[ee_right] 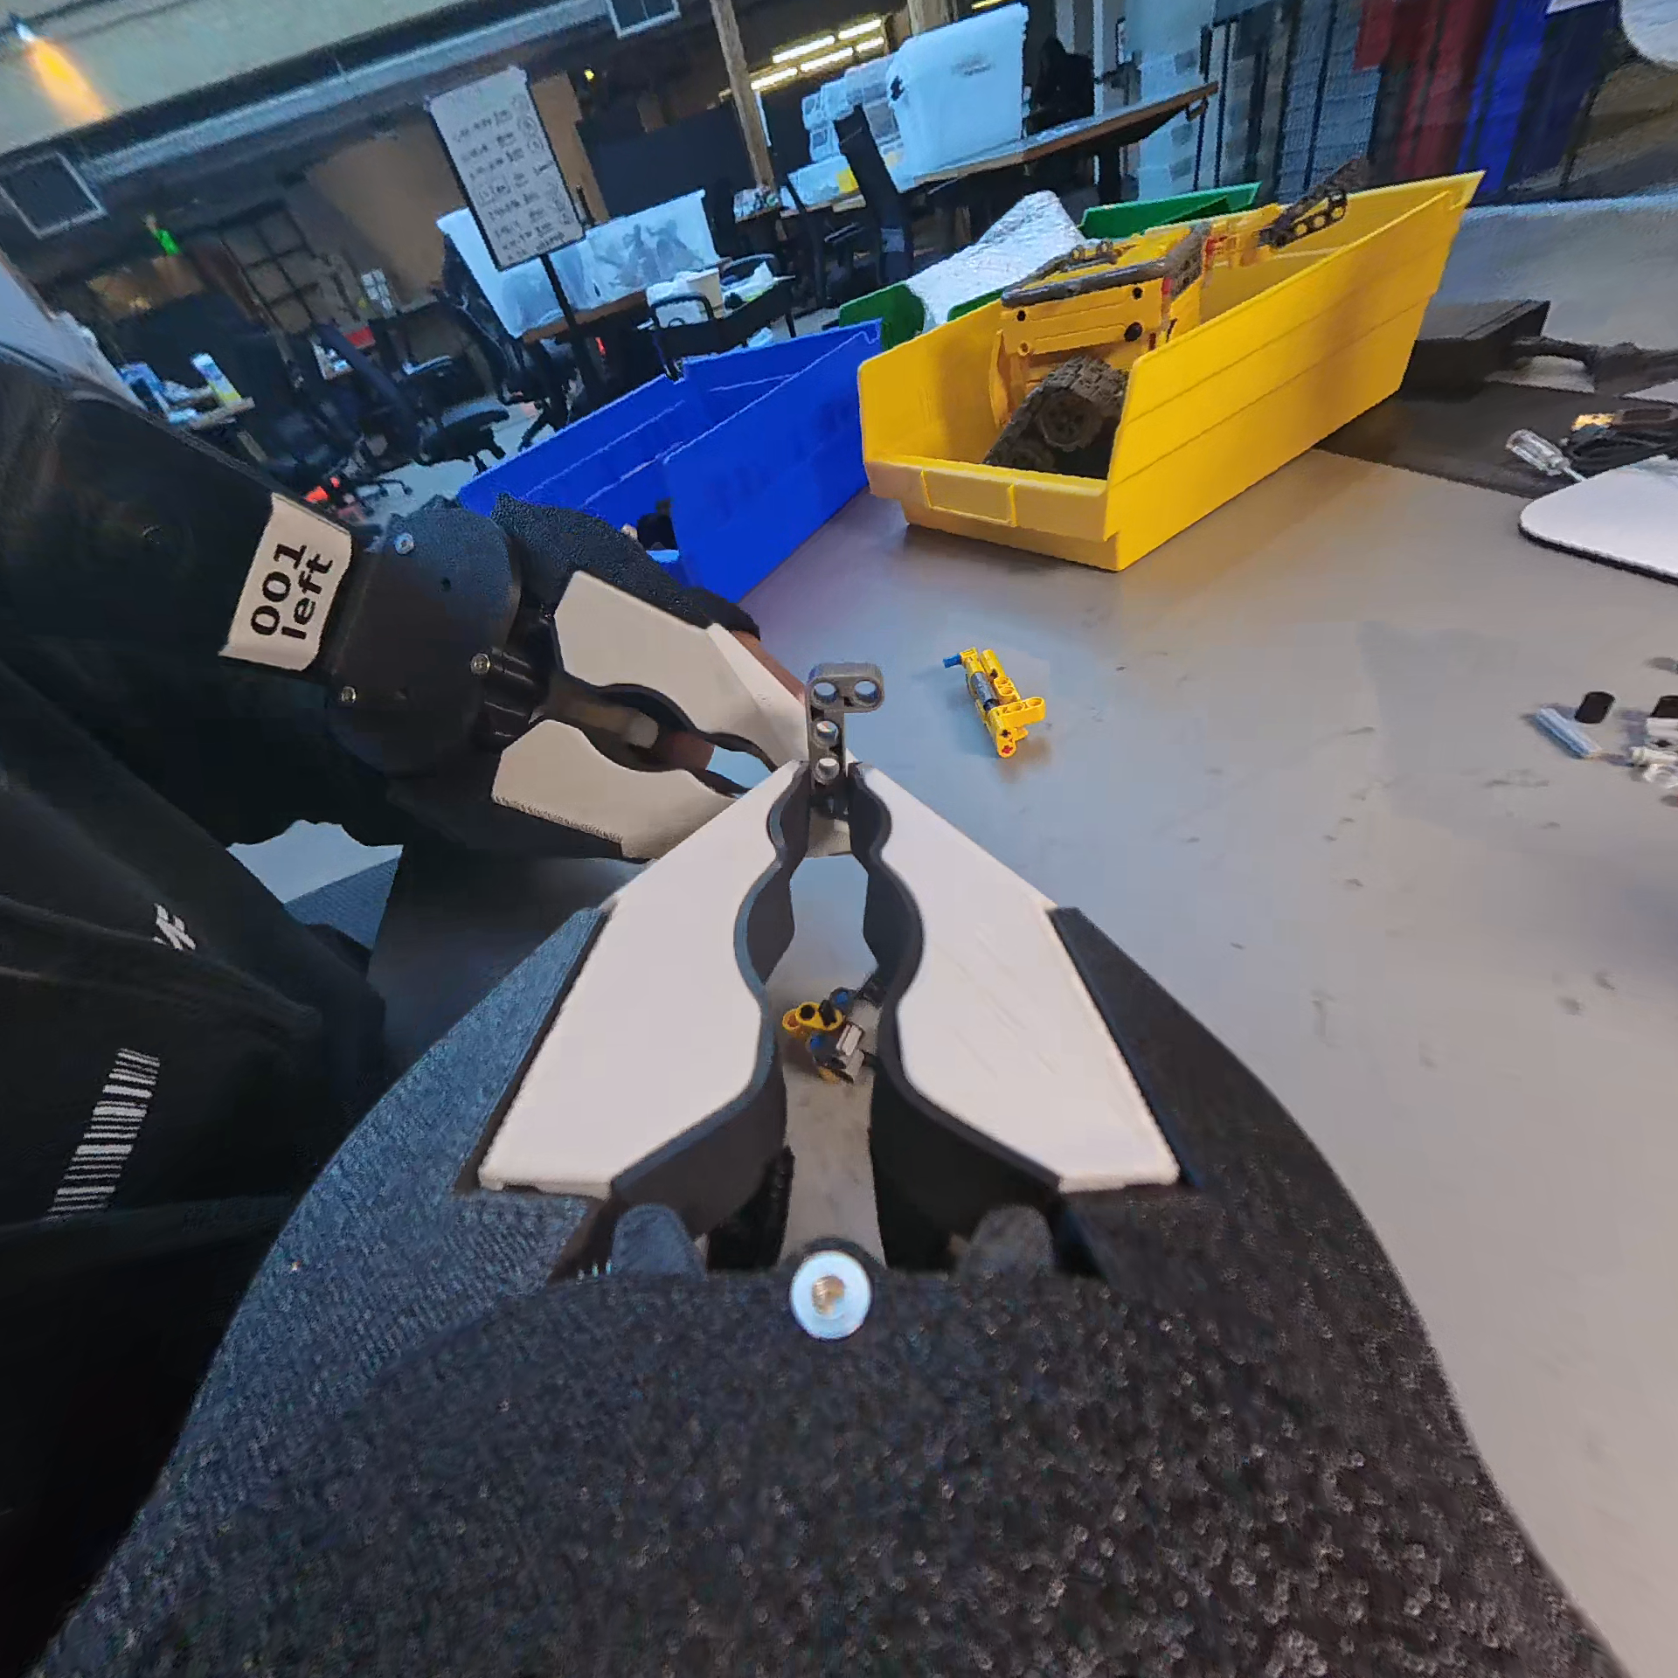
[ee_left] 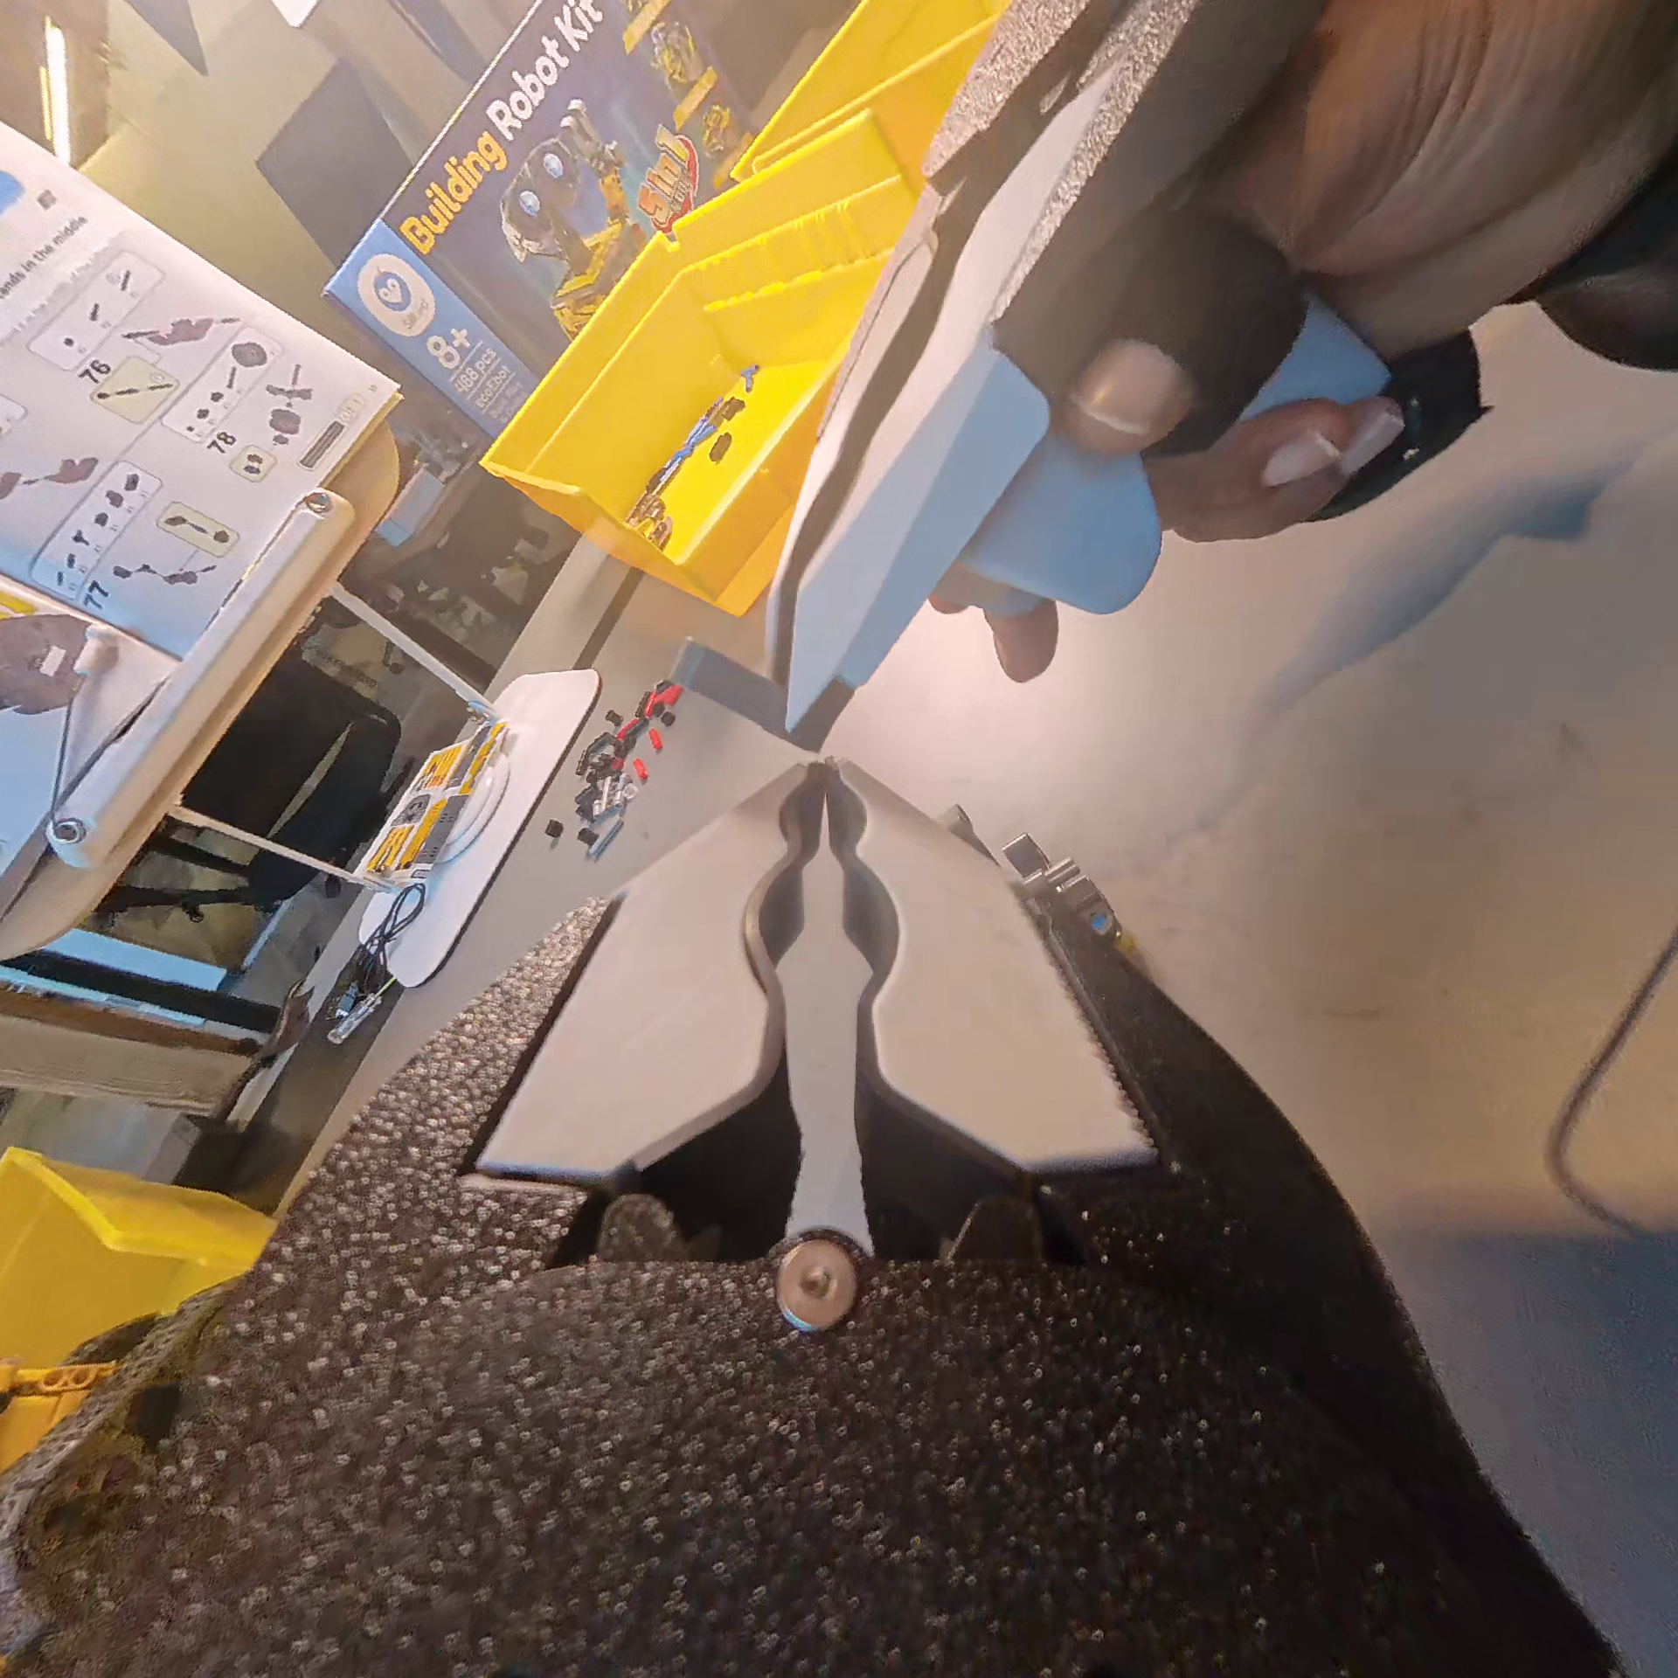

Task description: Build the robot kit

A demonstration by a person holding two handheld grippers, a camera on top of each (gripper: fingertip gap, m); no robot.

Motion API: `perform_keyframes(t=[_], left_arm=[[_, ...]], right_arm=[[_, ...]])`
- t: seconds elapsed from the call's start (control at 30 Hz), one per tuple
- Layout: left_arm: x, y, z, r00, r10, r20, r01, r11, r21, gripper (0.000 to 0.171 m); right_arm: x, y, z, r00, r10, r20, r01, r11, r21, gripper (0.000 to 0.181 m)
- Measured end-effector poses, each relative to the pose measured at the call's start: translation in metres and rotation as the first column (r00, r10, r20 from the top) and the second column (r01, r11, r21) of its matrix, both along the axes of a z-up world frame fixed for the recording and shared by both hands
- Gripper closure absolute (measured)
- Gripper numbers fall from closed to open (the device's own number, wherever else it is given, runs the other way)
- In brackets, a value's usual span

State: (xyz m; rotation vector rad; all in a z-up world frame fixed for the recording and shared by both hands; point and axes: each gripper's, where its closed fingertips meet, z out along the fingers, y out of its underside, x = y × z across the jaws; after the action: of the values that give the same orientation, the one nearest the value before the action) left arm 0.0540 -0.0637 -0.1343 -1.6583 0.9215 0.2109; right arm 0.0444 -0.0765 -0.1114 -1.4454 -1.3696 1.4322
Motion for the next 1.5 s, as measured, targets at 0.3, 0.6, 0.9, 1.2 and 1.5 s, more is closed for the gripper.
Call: perform_keyframes(t=[0.3,0.6,0.9,1.2,1.5], left_arm=[[-0.002,-0.028,-0.042,0.831,-0.081,0.550,0.456,0.666,-0.591,0.143],[0.019,-0.027,-0.063,0.833,-0.200,0.516,0.537,0.520,-0.665,0.156],[0.003,-0.011,-0.028,0.716,-0.015,0.698,0.508,0.697,-0.506,0.165],[0.014,-0.018,0.026,0.563,-0.112,0.819,0.591,0.747,-0.304,0.165],[0.021,-0.027,0.039,0.528,-0.138,0.838,0.623,0.734,-0.271,0.165]], right_arm=[[0.035,0.013,-0.008,0.976,0.163,0.145,-0.165,0.986,0.004,0.174],[0.046,0.012,-0.037,0.945,0.216,0.245,-0.227,0.974,0.017,0.174],[0.042,0.014,-0.020,0.971,0.221,0.096,-0.215,0.974,-0.068,0.174],[0.025,0.007,0.011,0.969,0.206,-0.132,-0.229,0.956,-0.184,0.174],[0.028,-0.007,0.023,0.930,0.277,-0.241,-0.334,0.911,-0.242,0.174]])
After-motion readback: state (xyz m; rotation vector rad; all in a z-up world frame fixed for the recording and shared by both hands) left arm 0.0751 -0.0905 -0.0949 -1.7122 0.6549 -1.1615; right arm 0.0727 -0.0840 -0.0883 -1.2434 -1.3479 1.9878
